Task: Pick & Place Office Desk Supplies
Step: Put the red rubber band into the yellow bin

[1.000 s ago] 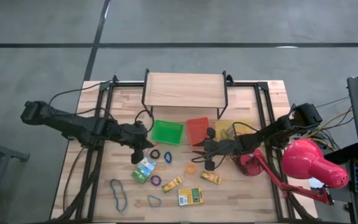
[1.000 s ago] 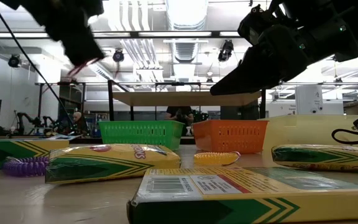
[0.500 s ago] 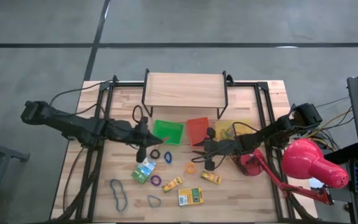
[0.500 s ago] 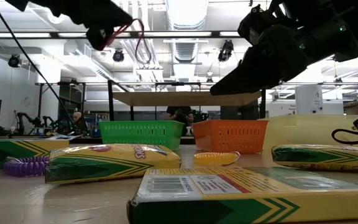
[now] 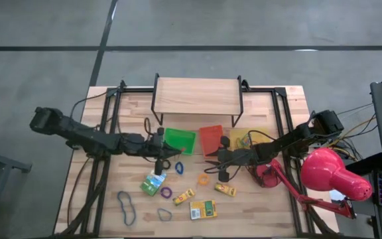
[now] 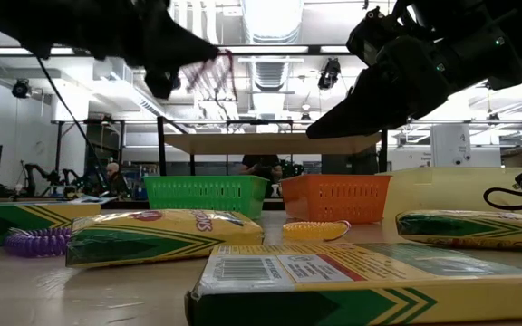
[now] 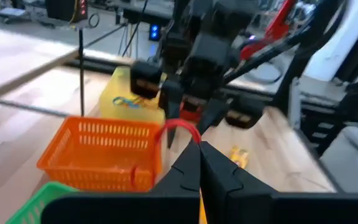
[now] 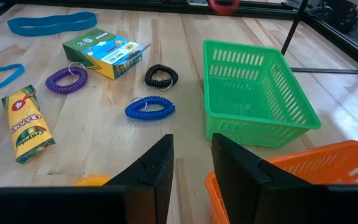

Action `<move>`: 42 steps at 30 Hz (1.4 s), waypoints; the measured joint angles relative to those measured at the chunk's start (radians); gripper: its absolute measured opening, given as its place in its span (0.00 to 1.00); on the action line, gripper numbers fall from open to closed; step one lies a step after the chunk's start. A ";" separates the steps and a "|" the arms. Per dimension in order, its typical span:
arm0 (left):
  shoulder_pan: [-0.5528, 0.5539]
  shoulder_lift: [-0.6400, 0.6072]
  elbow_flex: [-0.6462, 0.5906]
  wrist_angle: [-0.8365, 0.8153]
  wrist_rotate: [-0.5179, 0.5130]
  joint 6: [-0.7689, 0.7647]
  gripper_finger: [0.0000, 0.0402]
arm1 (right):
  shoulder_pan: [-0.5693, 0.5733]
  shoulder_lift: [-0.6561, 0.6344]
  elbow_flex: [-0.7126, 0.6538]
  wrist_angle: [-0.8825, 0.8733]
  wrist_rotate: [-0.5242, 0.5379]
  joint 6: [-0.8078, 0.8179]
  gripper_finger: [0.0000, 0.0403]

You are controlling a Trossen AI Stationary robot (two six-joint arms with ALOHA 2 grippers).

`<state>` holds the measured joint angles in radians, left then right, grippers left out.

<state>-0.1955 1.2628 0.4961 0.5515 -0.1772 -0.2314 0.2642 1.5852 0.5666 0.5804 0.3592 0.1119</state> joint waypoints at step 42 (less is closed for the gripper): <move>0.001 0.651 0.241 0.002 0.013 -0.006 0.00 | 0.000 0.000 0.000 0.000 0.000 0.000 0.24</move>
<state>-0.1947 1.9142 0.7372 0.5533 -0.1642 -0.2369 0.2638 1.5852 0.5663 0.5807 0.3594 0.1117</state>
